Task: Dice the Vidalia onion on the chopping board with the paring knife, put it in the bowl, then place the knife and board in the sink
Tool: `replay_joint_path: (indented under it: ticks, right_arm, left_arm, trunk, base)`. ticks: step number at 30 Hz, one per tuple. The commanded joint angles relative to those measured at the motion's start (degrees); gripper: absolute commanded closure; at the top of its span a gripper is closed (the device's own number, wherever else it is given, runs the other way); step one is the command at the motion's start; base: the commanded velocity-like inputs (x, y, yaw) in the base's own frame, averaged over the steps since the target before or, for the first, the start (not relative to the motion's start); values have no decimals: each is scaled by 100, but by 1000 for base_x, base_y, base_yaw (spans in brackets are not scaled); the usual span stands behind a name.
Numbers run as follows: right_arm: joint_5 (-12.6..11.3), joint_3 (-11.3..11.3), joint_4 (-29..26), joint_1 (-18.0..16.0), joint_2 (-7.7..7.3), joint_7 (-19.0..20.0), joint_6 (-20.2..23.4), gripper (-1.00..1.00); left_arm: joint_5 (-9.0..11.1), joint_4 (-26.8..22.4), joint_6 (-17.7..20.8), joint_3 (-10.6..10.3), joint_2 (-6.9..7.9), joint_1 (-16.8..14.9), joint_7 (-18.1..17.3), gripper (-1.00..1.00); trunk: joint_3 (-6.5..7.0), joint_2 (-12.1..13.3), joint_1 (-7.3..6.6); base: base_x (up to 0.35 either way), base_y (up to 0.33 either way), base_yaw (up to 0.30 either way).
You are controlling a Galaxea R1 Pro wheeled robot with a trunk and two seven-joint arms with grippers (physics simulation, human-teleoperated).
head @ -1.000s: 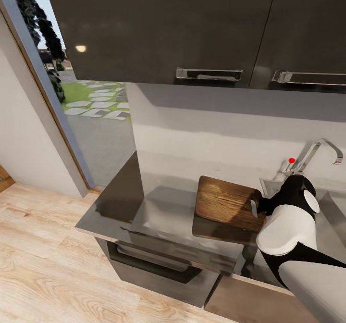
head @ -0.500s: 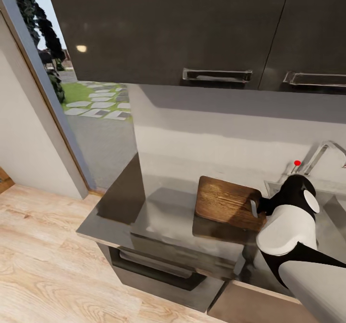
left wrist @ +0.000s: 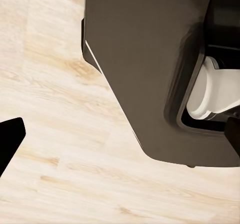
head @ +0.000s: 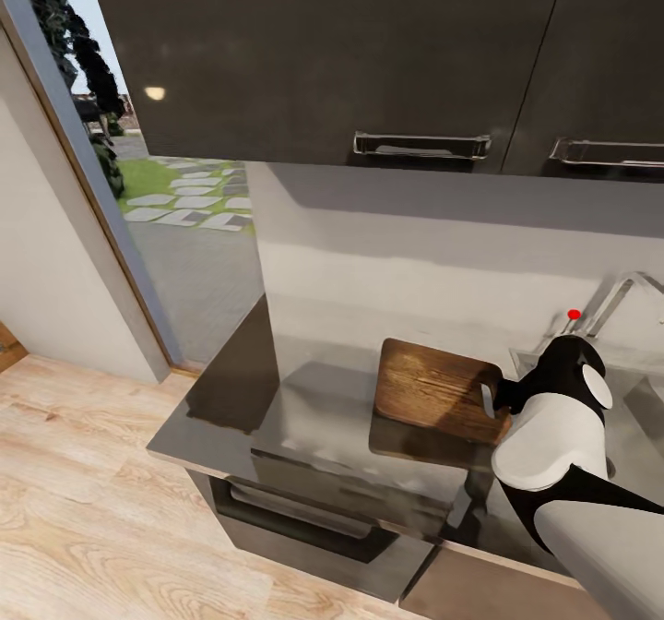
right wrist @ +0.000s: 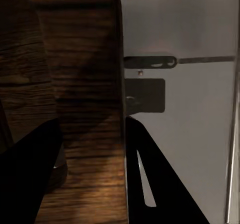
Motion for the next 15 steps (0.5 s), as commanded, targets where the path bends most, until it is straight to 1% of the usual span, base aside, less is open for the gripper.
replay_joint_path:
  ticks: [1, 4, 8, 15]
  right_arm:
    - [51, -12, 7, -9, 30, -125, 2, 100]
    - [49, -16, 96, -9, 52, -450, 2, 100]
    - [49, -46, 192, -9, 63, -669, 2, 100]
    - [48, -131, 208, -9, 64, -709, 2, 100]
  left_arm:
    - [3, -10, -5, 37, -2, 3, -7, -100]
    - [3, -10, -5, 39, -2, 3, -7, -100]
    - [3, -10, -5, 38, -2, 3, -7, -100]
    - [3, -12, -5, 37, -2, 3, -7, -100]
  trunk:
    - [-10, -11, 3]
    - [-10, -11, 3]
    - [-10, -11, 3]
    - [-10, -11, 3]
  base:
    - [0, 0, 0]
    - [0, 0, 0]
    - [0, 0, 0]
    - [0, 0, 0]
